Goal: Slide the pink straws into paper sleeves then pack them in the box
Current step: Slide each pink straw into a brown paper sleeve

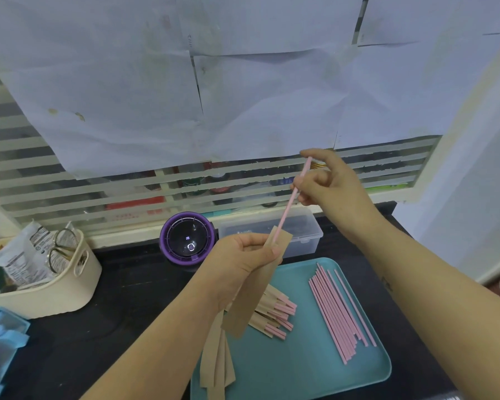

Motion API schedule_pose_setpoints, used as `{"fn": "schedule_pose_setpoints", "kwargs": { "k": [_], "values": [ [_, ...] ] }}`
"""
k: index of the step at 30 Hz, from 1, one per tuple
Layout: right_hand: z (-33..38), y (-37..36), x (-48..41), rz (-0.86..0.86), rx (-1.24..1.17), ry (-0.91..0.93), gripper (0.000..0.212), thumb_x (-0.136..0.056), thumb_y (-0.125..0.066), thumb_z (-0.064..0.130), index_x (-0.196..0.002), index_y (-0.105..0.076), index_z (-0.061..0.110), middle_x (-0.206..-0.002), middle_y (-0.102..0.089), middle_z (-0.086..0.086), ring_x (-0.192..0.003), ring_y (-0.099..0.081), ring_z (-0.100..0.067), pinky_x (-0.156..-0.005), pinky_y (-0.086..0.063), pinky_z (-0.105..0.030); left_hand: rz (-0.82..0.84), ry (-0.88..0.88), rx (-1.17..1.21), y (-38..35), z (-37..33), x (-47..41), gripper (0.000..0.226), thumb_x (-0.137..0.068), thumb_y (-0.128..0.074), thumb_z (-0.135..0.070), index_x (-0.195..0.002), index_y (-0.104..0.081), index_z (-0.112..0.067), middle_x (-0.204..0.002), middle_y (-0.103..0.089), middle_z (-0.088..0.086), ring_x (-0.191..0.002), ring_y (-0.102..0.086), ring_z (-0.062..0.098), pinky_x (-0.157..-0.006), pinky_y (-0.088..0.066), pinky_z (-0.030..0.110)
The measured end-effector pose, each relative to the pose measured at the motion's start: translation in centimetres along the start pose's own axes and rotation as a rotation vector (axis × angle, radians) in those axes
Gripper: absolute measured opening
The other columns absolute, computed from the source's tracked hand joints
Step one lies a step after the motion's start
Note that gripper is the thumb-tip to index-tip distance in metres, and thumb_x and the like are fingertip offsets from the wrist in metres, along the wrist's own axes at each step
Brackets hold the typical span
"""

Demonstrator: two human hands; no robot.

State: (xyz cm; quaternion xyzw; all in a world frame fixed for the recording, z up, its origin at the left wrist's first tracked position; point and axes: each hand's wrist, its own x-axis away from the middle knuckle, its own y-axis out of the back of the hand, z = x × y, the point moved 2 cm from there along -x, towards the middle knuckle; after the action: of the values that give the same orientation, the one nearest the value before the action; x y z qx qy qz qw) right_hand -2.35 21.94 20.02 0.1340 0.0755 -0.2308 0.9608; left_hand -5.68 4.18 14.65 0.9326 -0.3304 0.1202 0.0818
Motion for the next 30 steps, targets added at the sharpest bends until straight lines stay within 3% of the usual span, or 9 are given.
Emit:
{"fn": "schedule_pose_setpoints", "kwargs": {
  "k": [5, 8, 11, 15, 19, 21, 25, 28, 30],
  "values": [
    [-1.2, -1.9, 1.1, 0.040, 0.115, 0.008, 0.041, -0.084, -0.068, 0.015, -0.121, -0.051, 0.023, -0.070, -0.067, -0.005, -0.064, -0.062, 0.000, -0.076, -0.050, -0.015, -0.058, -0.012, 0.127, -0.2, 0.2, -0.5, 0.015, -0.083, -0.068, -0.014, -0.097, -0.073, -0.013, -0.080, -0.074, 0.001, -0.069, -0.066, 0.009, -0.073, -0.053, 0.027],
    [-1.5, -2.8, 1.7, 0.091, 0.153, -0.002, 0.040, -0.084, -0.069, 0.017, -0.118, -0.050, 0.026, -0.071, -0.068, 0.000, -0.062, -0.062, 0.003, -0.071, -0.047, -0.008, -0.105, -0.043, 0.155, -0.1, 0.5, -0.8, 0.017, -0.083, -0.068, -0.013, -0.100, -0.072, -0.010, -0.080, -0.074, 0.003, -0.068, -0.067, 0.009, -0.066, -0.050, 0.022],
    [-1.7, -3.5, 2.1, 0.138, 0.145, -0.023, 0.042, -0.082, -0.071, 0.017, -0.118, -0.052, 0.026, -0.074, -0.072, -0.001, -0.072, -0.067, -0.006, -0.070, -0.050, -0.010, -0.125, -0.065, 0.163, 0.0, 0.8, -0.9, 0.020, -0.083, -0.069, -0.015, -0.102, -0.071, -0.009, -0.082, -0.074, 0.003, -0.068, -0.067, 0.008, -0.064, -0.049, 0.022],
    [-1.8, -4.0, 2.2, 0.166, 0.148, -0.011, 0.037, -0.083, -0.070, 0.017, -0.117, -0.055, 0.024, -0.076, -0.070, 0.005, -0.071, -0.062, 0.003, -0.065, -0.043, 0.000, -0.140, -0.087, 0.164, 0.0, 0.7, -1.1, 0.022, -0.084, -0.067, -0.014, -0.105, -0.070, -0.007, -0.089, -0.075, 0.005, -0.072, -0.067, 0.009, -0.068, -0.050, 0.023],
    [-1.8, -4.0, 2.1, 0.223, 0.194, 0.001, 0.034, -0.090, -0.059, 0.026, -0.124, -0.056, 0.030, -0.090, -0.069, 0.005, -0.087, -0.062, -0.010, -0.069, -0.044, 0.000, -0.170, -0.078, 0.188, 0.0, 0.7, -1.4, 0.020, -0.083, -0.069, -0.017, -0.102, -0.072, -0.011, -0.093, -0.075, 0.007, -0.085, -0.067, 0.018, -0.084, -0.052, 0.035],
    [-1.9, -3.7, 1.7, 0.265, 0.193, -0.003, 0.034, -0.094, -0.053, 0.029, -0.127, -0.053, 0.033, -0.100, -0.067, 0.006, -0.092, -0.061, -0.009, -0.073, -0.047, -0.005, -0.187, -0.068, 0.200, 0.1, 1.0, -1.5, 0.020, -0.083, -0.069, -0.017, -0.102, -0.072, -0.011, -0.090, -0.074, 0.005, -0.080, -0.066, 0.016, -0.079, -0.052, 0.033],
    [-6.6, -1.7, 1.4, 0.190, 0.201, -0.169, 0.041, -0.094, -0.052, 0.030, -0.135, -0.048, 0.026, -0.114, -0.063, 0.003, -0.094, -0.062, -0.009, -0.084, -0.051, -0.021, -0.230, -0.093, 0.239, 0.7, 1.3, -2.0, 0.022, -0.084, -0.067, -0.013, -0.105, -0.071, -0.011, -0.085, -0.073, -0.002, -0.077, -0.064, 0.010, -0.080, -0.049, 0.029],
    [-14.2, 0.6, 3.6, 0.272, 0.570, -0.425, 0.030, -0.091, -0.057, 0.024, -0.117, -0.064, 0.011, -0.111, -0.067, -0.007, -0.082, -0.061, -0.013, -0.072, -0.047, -0.020, -0.235, -0.059, 0.252, 0.2, 2.2, -2.0, 0.018, -0.083, -0.067, -0.010, -0.100, -0.071, -0.014, -0.084, -0.073, -0.002, -0.079, -0.066, 0.010, -0.084, -0.050, 0.028],
    [-18.3, 0.9, 5.5, 0.347, 0.759, -0.545, 0.023, -0.088, -0.059, 0.021, -0.104, -0.069, 0.008, -0.104, -0.070, -0.010, -0.080, -0.061, -0.017, -0.075, -0.049, -0.024, -0.249, -0.032, 0.255, 0.1, 3.2, -2.0, 0.017, -0.084, -0.066, -0.009, -0.100, -0.070, -0.013, -0.081, -0.073, -0.002, -0.073, -0.067, 0.007, -0.077, -0.050, 0.025]
  ]
}}
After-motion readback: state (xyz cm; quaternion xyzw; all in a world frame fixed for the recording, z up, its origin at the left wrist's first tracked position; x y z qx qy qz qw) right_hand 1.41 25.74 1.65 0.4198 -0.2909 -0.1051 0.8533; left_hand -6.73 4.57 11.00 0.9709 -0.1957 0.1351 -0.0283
